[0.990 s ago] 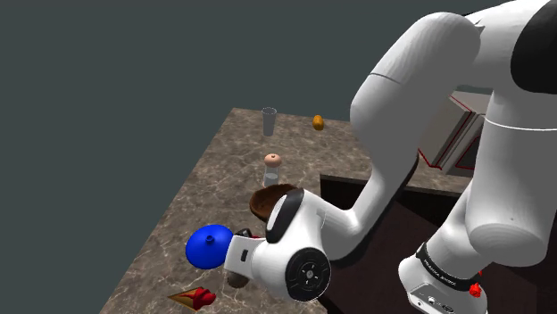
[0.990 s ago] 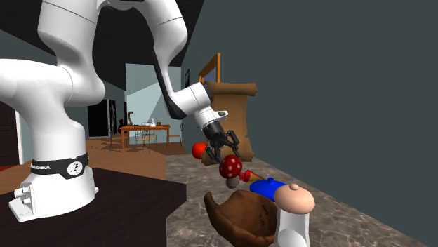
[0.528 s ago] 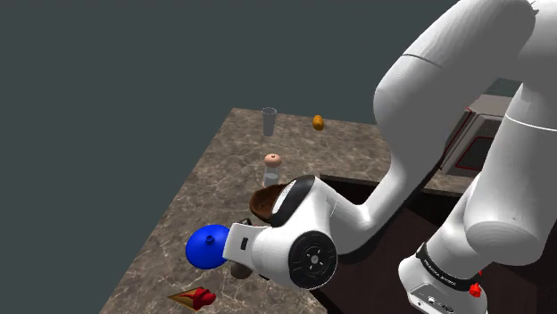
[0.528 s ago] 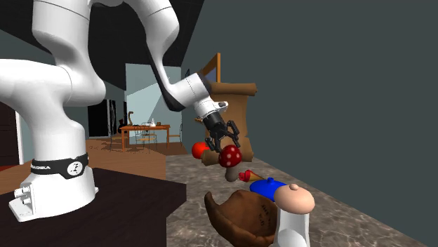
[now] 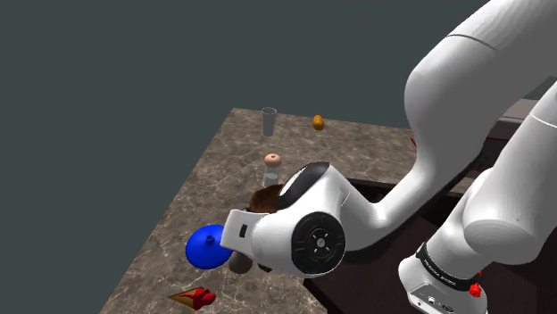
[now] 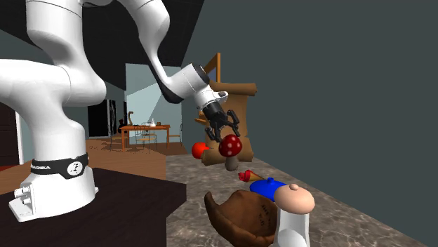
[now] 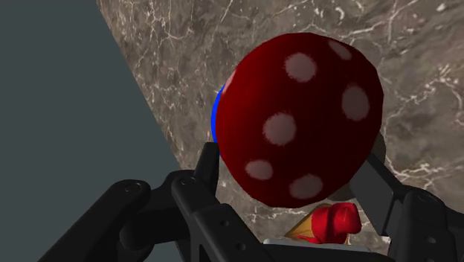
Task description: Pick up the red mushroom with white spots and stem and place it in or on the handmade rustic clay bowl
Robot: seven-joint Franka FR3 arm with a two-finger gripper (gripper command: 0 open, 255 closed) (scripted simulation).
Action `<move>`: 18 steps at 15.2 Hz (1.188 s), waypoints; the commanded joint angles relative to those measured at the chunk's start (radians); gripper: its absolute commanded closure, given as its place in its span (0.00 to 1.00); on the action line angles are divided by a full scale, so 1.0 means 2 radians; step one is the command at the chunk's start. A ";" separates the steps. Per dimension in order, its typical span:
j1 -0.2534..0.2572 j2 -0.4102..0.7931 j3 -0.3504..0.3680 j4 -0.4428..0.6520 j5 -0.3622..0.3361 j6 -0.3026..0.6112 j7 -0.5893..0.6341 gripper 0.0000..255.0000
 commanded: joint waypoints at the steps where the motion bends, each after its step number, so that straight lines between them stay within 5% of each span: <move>1: -0.004 -0.021 0.002 -0.003 0.028 0.007 -0.024 1.00; 13: 0.016 -0.118 -0.017 -0.008 0.177 0.015 -0.155 1.00; 18: 0.011 -0.173 -0.086 -0.058 0.209 0.075 -0.238 1.00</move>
